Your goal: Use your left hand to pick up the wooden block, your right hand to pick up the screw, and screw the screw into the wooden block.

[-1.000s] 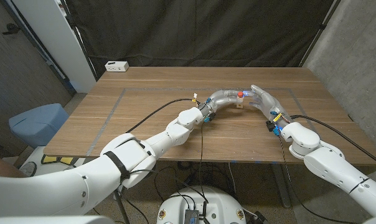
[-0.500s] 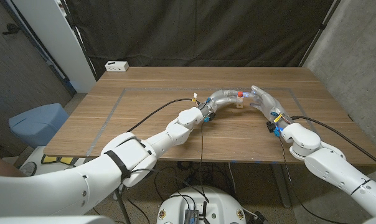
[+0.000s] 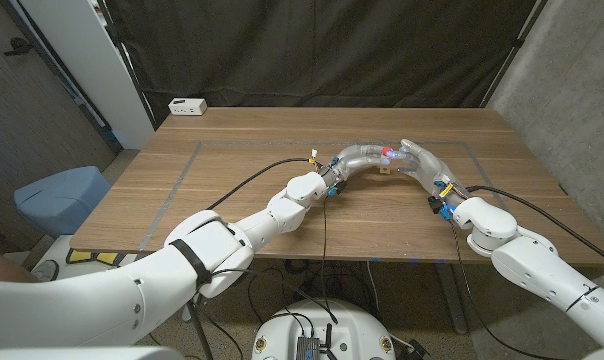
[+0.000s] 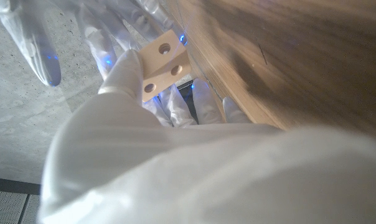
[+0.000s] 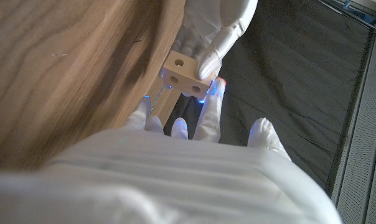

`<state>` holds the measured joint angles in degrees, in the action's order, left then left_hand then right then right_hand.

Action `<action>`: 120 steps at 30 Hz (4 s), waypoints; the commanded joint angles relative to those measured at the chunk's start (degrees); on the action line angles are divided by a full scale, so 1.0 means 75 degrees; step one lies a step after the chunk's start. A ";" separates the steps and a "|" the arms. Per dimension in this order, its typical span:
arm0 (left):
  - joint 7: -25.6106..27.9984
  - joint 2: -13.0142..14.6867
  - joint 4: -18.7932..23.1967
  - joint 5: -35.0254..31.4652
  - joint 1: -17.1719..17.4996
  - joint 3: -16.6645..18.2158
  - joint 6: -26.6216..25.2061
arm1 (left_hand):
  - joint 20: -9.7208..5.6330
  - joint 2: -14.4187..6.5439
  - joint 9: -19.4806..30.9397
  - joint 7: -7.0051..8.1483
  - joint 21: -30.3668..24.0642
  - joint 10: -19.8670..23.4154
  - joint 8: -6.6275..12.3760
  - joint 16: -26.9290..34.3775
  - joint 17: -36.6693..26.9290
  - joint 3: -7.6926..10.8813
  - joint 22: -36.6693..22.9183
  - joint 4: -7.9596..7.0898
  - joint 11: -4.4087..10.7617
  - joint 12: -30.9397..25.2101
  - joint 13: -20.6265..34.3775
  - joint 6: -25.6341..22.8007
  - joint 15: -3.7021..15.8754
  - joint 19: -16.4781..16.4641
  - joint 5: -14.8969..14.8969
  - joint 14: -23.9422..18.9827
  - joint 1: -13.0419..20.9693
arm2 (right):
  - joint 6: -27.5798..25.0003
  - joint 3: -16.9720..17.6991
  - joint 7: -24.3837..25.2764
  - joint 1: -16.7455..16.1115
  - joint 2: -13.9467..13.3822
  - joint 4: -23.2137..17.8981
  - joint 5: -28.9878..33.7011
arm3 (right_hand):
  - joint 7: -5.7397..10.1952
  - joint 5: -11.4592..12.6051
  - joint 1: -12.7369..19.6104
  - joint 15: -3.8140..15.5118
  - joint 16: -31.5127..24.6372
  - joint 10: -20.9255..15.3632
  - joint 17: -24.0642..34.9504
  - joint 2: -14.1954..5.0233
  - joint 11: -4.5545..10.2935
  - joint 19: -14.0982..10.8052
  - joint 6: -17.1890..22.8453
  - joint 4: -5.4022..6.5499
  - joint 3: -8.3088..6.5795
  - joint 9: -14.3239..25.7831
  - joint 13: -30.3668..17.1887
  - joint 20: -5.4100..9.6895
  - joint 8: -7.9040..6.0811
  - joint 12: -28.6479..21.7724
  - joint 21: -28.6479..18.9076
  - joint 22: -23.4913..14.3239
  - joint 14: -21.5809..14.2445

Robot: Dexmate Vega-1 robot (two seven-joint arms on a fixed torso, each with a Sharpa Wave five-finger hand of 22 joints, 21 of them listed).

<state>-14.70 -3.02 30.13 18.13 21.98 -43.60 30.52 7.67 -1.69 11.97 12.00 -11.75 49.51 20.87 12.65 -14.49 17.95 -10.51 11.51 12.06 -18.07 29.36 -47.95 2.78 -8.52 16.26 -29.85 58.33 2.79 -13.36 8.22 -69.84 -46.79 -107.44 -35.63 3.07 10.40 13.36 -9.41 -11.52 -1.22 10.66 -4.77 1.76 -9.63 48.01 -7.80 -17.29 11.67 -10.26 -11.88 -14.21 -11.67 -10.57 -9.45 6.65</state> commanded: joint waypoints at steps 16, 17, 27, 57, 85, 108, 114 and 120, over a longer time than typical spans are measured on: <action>-0.0100 -0.0278 -0.0761 0.0031 -0.0342 0.0035 0.0119 | -0.0020 -0.0577 0.0042 -0.0433 -0.0036 0.0156 0.0062 -0.0011 -0.0022 0.0429 -0.0018 -0.0373 0.0044 -0.0400 0.0785 -0.0651 0.0596 -0.0045 0.0062 -0.0069 -0.0472 | 0.0077 0.0067 -0.0107 0.0028 -0.0024 0.0104 -0.0191 | -0.0020 0.0030 0.0062 -0.0028 -0.0012 -0.0064 0.0020 -0.0049 -0.0078 0.0013 -0.0003 -0.0028 -0.0065 0.0001 -0.0025 0.0070 0.0060 0.0010 -0.0035 -0.0030 -0.0043; -0.0097 -0.0283 -0.0776 0.0033 -0.0350 0.0037 0.0115 | -0.0021 -0.0579 0.0042 -0.0429 -0.0037 0.0156 0.0061 -0.0010 -0.0023 0.0429 -0.0017 -0.0375 0.0044 -0.0400 0.0785 -0.0650 0.0599 -0.0047 0.0063 -0.0070 -0.0474 | 0.0065 0.0072 -0.0077 0.0026 -0.0024 0.0101 -0.0179 | -0.0069 0.0030 0.0065 -0.0041 -0.0020 -0.0074 0.0020 -0.0049 -0.0094 -0.0003 0.0026 -0.0030 -0.0067 0.0001 -0.0025 0.0116 0.0055 0.0013 -0.0040 -0.0028 -0.0070; -0.0082 -0.0304 -0.0865 0.0036 -0.0403 0.0042 0.0091 | -0.0017 -0.0569 0.0042 -0.0428 -0.0036 0.0155 0.0054 -0.0005 -0.0027 0.0426 -0.0017 -0.0363 0.0043 -0.0398 0.0779 -0.0640 0.0598 -0.0045 0.0062 -0.0069 -0.0469 | 0.0069 0.0158 0.0243 -0.0026 0.0021 0.0064 -0.0018 | -0.0055 0.0028 0.0092 -0.0086 -0.0045 -0.0201 0.0016 -0.0052 -0.0314 -0.0058 -0.0074 -0.0041 -0.0080 0.0001 -0.0028 0.0035 0.0141 0.0004 -0.0044 -0.0024 -0.0191; -0.0032 -0.0259 -0.0811 -0.0030 -0.0393 -0.0002 0.0272 | -0.0024 -0.0551 0.0043 -0.0405 -0.0040 0.0153 0.0046 0.0016 -0.0046 0.0416 -0.0017 -0.0325 0.0049 -0.0405 0.0785 -0.0638 0.0613 -0.0054 0.0059 -0.0064 -0.0423 | -0.0049 0.0037 0.0261 0.0237 0.0152 0.0199 0.0076 | 0.0020 0.0022 0.0081 -0.0185 0.0013 0.0176 0.0020 0.0013 -0.0532 -0.0311 -0.1089 -0.0039 -0.0049 0.0017 -0.0038 -0.0033 0.0502 0.0161 -0.0059 -0.0026 -0.0198; 0.0181 0.0077 0.0219 -0.0177 0.0023 -0.0082 0.0067 | -0.0018 -0.0540 0.0045 -0.0402 -0.0043 0.0147 0.0049 0.0032 -0.0060 0.0399 -0.0017 -0.0324 0.0053 -0.0405 0.0788 -0.0654 0.0616 -0.0067 0.0051 -0.0064 -0.0399 | 0.0111 0.0072 0.0013 0.0162 0.0046 0.0225 0.0013 | 0.0090 0.0021 0.0023 -0.0252 0.0051 0.0348 0.0032 0.0063 -0.0596 -0.0222 -0.1484 -0.0017 -0.0002 0.0017 -0.0042 -0.0044 0.0487 0.0151 -0.0006 -0.0030 -0.0082; 0.0241 0.0132 0.0413 -0.0197 0.0094 -0.0110 -0.0049 | -0.0019 -0.0553 0.0047 -0.0401 -0.0041 0.0147 0.0043 0.0028 -0.0059 0.0407 -0.0017 -0.0340 0.0049 -0.0406 0.0788 -0.0649 0.0613 -0.0066 0.0054 -0.0063 -0.0403 | 0.0185 0.0089 0.0027 0.0074 0.0036 0.0174 0.0056 | 0.0031 0.0030 0.0025 -0.0205 0.0020 0.0152 0.0026 0.0020 -0.0418 -0.0163 -0.0717 -0.0011 -0.0010 0.0001 -0.0038 -0.0037 0.0200 0.0061 -0.0002 -0.0033 -0.0141; 0.0238 0.0134 0.0418 -0.0192 0.0096 -0.0110 -0.0069 | -0.0010 -0.0562 0.0047 -0.0404 -0.0038 0.0151 0.0039 0.0026 -0.0060 0.0411 -0.0017 -0.0343 0.0048 -0.0405 0.0783 -0.0640 0.0602 -0.0060 0.0055 -0.0057 -0.0400 | 0.0181 0.0064 0.0014 0.0097 0.0055 0.0180 0.0056 | 0.0031 0.0032 0.0036 -0.0189 0.0016 0.0113 0.0024 0.0004 -0.0339 -0.0160 -0.0638 -0.0014 -0.0019 -0.0002 -0.0037 -0.0037 0.0184 0.0053 -0.0004 -0.0033 -0.0154; 0.0223 0.0108 0.0350 -0.0189 0.0072 -0.0114 -0.0059 | -0.0017 -0.0554 0.0048 -0.0406 -0.0043 0.0152 0.0041 0.0026 -0.0057 0.0412 -0.0017 -0.0341 0.0051 -0.0404 0.0780 -0.0648 0.0607 -0.0073 0.0055 -0.0066 -0.0398 | 0.0196 0.0055 0.0024 0.0092 0.0043 0.0166 0.0101 | 0.0002 0.0034 0.0051 -0.0157 0.0013 0.0070 0.0022 -0.0013 -0.0245 -0.0158 -0.0502 -0.0019 -0.0030 -0.0007 -0.0035 -0.0035 0.0153 0.0046 -0.0006 -0.0032 -0.0169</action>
<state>-12.94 -2.08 33.06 16.64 22.62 -44.38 30.15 7.48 -1.69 11.97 12.00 -11.75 49.60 20.87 12.65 -14.77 18.10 -10.52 11.65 11.98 -18.07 29.36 -47.95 2.78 -8.72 16.21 -29.85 58.32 4.19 -12.73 8.33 -69.15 -46.46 -106.02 -35.21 3.10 10.40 13.43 -10.61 -11.14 -0.59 10.65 -4.84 -0.52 -11.24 43.33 -7.94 -17.44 11.44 -10.26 -11.88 -12.78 -11.03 -10.57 -9.44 5.60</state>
